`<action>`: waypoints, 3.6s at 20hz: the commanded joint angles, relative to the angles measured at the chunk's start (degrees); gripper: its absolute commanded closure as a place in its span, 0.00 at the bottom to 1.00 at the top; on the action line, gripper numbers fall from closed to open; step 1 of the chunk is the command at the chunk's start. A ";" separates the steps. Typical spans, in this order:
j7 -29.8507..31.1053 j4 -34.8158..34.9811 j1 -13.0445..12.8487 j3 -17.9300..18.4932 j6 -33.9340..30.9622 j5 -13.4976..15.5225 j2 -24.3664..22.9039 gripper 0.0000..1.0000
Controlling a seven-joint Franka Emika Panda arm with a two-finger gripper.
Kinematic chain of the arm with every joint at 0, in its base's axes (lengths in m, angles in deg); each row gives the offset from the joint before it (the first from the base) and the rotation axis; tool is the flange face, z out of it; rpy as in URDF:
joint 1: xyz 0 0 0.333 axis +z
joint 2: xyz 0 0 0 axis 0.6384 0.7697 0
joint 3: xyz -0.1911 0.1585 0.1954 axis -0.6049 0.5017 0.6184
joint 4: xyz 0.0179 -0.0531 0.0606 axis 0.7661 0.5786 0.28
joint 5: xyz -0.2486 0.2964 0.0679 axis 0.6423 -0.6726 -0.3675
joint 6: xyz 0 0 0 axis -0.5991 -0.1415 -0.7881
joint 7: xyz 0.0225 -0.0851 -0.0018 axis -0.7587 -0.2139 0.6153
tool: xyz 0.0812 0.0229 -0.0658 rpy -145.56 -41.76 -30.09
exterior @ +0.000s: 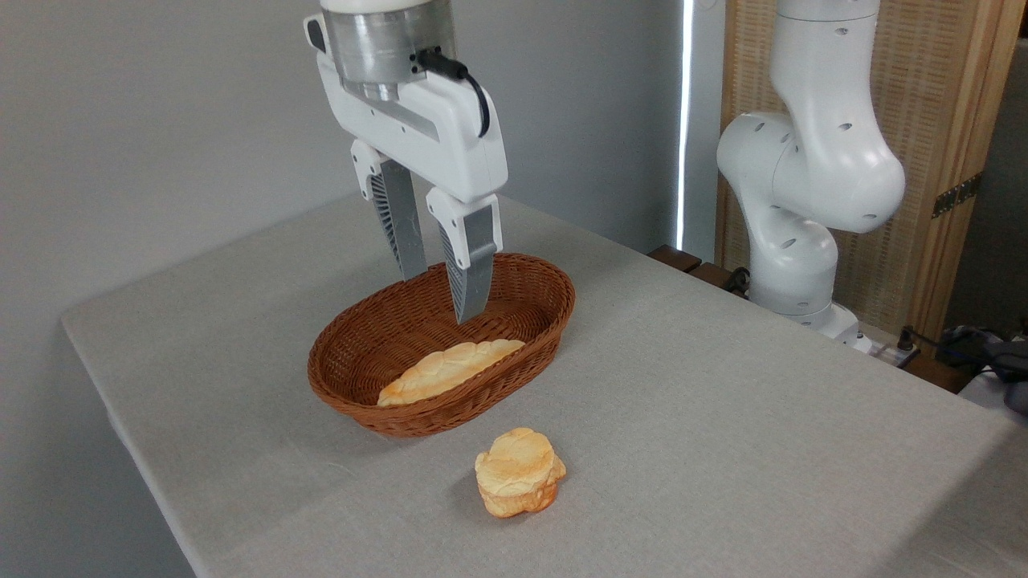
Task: Put bread into the basket
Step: 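Move the open gripper from above the basket toward the round bun, then lower the gripper onto the round bun and close on it, then lift the bun and carry it over the wicker basket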
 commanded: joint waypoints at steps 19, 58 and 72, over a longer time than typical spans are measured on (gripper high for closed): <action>-5.18 13.32 -0.12 7.04 13.32 -1.13 -1.33 0.00; -21.46 27.05 -1.09 7.75 27.64 -2.99 -0.63 0.07; -21.46 28.19 -1.18 7.75 28.09 -2.99 -0.54 0.39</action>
